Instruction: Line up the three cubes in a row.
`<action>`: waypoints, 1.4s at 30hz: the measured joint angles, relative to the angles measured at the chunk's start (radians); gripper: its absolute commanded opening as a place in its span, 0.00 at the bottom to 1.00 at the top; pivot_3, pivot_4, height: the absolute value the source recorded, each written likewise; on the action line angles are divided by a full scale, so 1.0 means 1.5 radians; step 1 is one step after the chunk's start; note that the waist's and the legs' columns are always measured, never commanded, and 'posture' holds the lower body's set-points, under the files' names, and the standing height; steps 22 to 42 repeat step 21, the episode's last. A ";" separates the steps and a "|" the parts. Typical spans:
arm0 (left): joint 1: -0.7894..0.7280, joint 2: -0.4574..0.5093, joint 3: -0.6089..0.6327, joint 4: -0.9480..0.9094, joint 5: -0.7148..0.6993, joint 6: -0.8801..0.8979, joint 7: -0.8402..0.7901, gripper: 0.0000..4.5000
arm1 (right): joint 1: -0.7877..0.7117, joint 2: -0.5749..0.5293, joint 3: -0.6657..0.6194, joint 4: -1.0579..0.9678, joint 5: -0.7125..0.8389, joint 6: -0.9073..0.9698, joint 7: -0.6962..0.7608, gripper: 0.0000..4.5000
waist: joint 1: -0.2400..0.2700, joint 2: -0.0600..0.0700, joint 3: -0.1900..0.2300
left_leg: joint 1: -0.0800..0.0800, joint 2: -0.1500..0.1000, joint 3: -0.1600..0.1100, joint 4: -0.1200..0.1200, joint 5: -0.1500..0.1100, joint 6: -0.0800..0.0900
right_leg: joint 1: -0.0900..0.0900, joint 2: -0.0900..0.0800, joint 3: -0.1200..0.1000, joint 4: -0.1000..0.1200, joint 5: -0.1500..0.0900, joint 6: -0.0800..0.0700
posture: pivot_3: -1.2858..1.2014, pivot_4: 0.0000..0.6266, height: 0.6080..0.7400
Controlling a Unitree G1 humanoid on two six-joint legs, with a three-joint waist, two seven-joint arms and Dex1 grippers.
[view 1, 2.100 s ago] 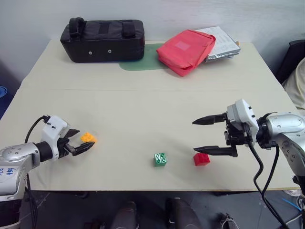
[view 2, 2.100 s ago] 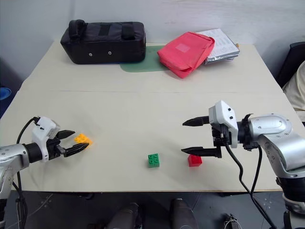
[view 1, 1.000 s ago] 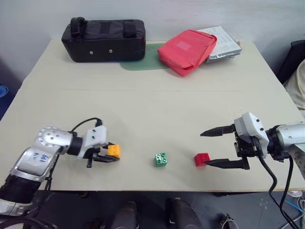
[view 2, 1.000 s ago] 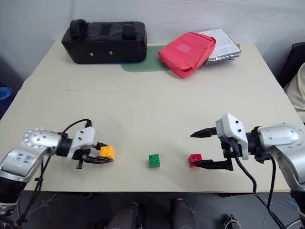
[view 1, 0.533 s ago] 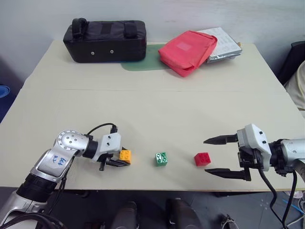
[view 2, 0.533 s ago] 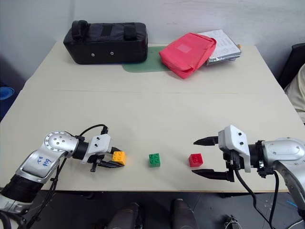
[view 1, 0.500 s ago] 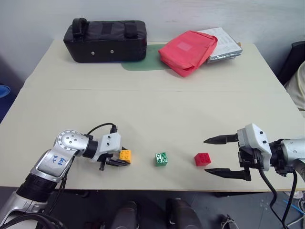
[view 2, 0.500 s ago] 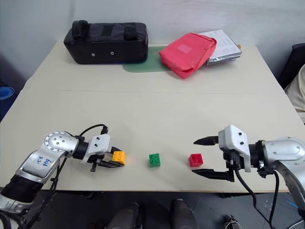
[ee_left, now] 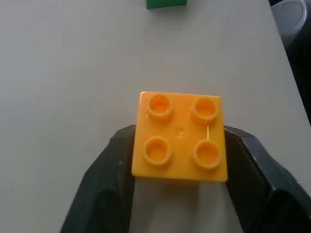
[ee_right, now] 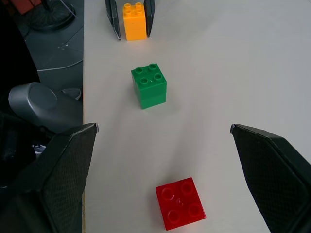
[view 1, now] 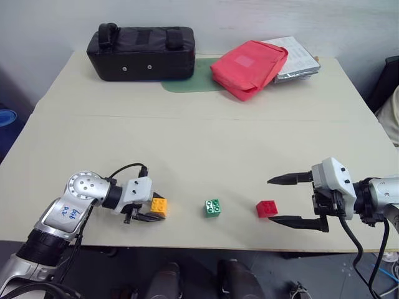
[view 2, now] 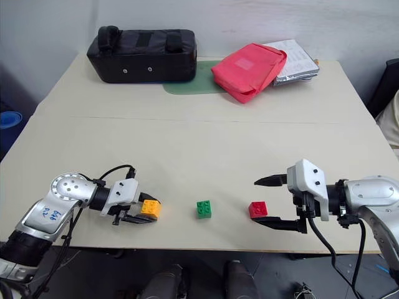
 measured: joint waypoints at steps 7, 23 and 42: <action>0.013 0.029 0.039 0.015 -0.022 -0.001 -0.018 0.99 | 0.017 -0.010 -0.017 0.034 -0.001 -0.006 0.025 1.00 | 0.000 0.000 0.000 | 0.000 0.000 0.000 0.000 0.000 0.000 | 0.000 0.000 0.000 0.000 0.000 0.000 | 0.52 0.24 1.00; 0.133 0.214 0.323 0.021 -0.182 0.024 -0.155 0.99 | 0.136 -0.085 -0.207 0.196 -0.017 -0.070 0.174 1.00 | -0.003 0.002 0.001 | 0.002 0.000 0.000 -0.002 -0.001 0.001 | 0.001 0.000 0.000 -0.001 -0.001 -0.001 | 0.52 0.24 1.00; 0.133 0.214 0.323 0.021 -0.182 0.024 -0.155 0.99 | 0.136 -0.085 -0.207 0.196 -0.017 -0.070 0.174 1.00 | -0.003 0.002 0.001 | 0.002 0.000 0.000 -0.002 -0.001 0.001 | 0.001 0.000 0.000 -0.001 -0.001 -0.001 | 0.52 0.24 1.00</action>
